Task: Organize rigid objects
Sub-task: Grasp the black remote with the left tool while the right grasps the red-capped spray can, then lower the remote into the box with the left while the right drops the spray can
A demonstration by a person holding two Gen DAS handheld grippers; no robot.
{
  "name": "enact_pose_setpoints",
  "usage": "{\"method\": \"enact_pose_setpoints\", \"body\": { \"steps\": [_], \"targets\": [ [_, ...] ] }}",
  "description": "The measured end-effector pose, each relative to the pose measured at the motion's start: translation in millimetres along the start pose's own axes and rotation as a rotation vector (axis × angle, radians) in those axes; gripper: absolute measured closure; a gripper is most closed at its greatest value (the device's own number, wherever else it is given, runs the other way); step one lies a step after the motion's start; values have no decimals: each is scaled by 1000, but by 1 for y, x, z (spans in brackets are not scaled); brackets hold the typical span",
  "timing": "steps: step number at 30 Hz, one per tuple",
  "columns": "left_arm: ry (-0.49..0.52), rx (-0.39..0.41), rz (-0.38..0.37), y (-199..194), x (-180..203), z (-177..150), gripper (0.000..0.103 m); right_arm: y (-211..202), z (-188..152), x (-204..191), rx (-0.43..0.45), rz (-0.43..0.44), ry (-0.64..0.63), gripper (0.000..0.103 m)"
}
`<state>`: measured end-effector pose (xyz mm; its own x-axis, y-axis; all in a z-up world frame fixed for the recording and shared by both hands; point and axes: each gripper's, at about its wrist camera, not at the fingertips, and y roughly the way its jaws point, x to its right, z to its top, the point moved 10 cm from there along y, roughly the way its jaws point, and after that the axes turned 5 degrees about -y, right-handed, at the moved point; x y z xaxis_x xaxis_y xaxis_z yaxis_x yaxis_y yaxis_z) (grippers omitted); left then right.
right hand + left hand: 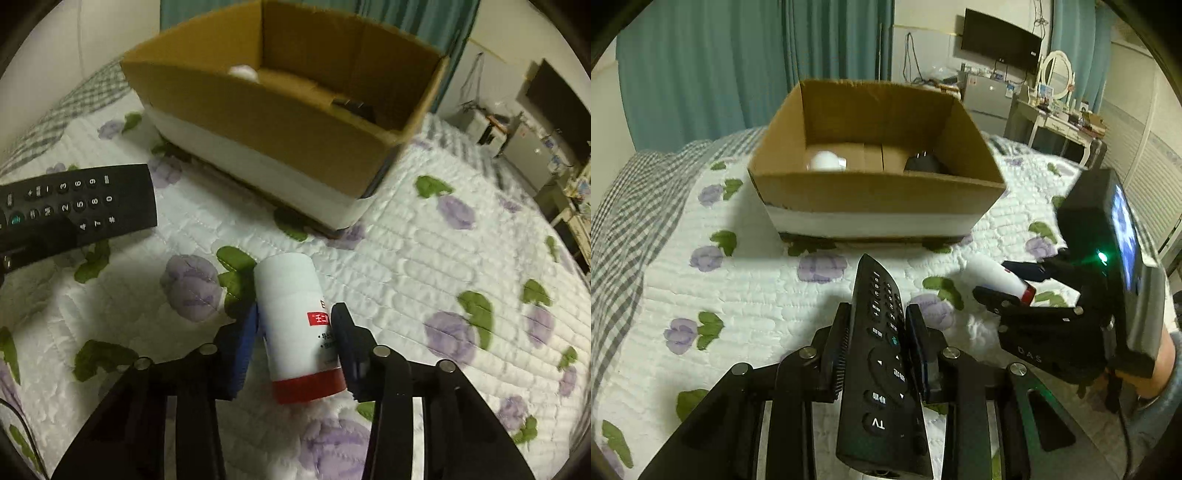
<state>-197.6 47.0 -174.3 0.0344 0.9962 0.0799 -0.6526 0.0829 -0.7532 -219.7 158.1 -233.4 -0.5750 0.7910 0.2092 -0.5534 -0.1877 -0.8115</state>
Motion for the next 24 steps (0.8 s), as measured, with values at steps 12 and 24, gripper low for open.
{"method": "enact_pose_setpoints", "body": {
  "steps": [12,24],
  "targets": [
    [35,180,-30,-57,10,81,73,-97,58,28,198,-63,99,66],
    [73,255,-2,2,13,188,73,-109,140,70,341,-73,131,67]
  ]
}}
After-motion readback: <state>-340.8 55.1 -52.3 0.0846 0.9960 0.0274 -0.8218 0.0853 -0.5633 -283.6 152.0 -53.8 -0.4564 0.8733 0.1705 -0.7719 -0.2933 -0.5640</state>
